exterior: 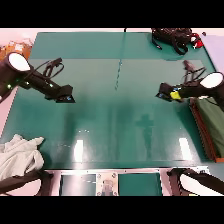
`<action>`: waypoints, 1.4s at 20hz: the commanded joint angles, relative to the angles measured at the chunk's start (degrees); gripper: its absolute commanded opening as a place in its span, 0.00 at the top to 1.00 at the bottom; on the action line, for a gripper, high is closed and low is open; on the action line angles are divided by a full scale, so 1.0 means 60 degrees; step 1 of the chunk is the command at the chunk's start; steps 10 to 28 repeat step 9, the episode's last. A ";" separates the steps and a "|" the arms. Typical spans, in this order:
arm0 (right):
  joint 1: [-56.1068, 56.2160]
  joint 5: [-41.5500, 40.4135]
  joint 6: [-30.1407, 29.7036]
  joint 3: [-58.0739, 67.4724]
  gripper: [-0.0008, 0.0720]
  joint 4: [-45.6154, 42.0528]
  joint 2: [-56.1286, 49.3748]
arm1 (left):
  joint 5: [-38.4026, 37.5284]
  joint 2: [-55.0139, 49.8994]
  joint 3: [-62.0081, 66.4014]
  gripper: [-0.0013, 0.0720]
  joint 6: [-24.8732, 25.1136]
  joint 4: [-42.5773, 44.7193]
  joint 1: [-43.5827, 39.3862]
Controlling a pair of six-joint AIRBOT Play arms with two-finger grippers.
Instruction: Fold the shirts.
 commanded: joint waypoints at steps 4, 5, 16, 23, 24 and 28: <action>0.0827 -0.0098 -0.0273 -0.0095 0.96 0.0036 -0.0346 | 0.0495 0.0288 -0.0674 0.95 -0.0466 0.0044 -0.0295; 0.0820 -0.0098 -0.0273 -0.0095 0.96 0.0036 -0.0346 | 0.0492 0.0288 -0.0674 0.95 -0.0459 0.0047 -0.0295; 0.0820 -0.0098 -0.0273 -0.0095 0.96 0.0036 -0.0346 | 0.0594 0.0288 -0.0674 0.95 -0.0459 0.0047 -0.0295; 0.0820 -0.0098 -0.0273 -0.0095 0.96 0.0036 -0.0346 | 0.0594 0.0288 -0.0674 0.95 -0.0459 0.0047 -0.0295; 0.0820 -0.0098 -0.0273 -0.0095 0.96 0.0036 -0.0346 | 0.0594 0.0288 -0.0674 0.95 -0.0459 0.0047 -0.0295; 0.0820 -0.0098 -0.0273 -0.0095 0.96 0.0036 -0.0346 | 0.0594 0.0288 -0.0674 0.95 -0.0459 0.0047 -0.0295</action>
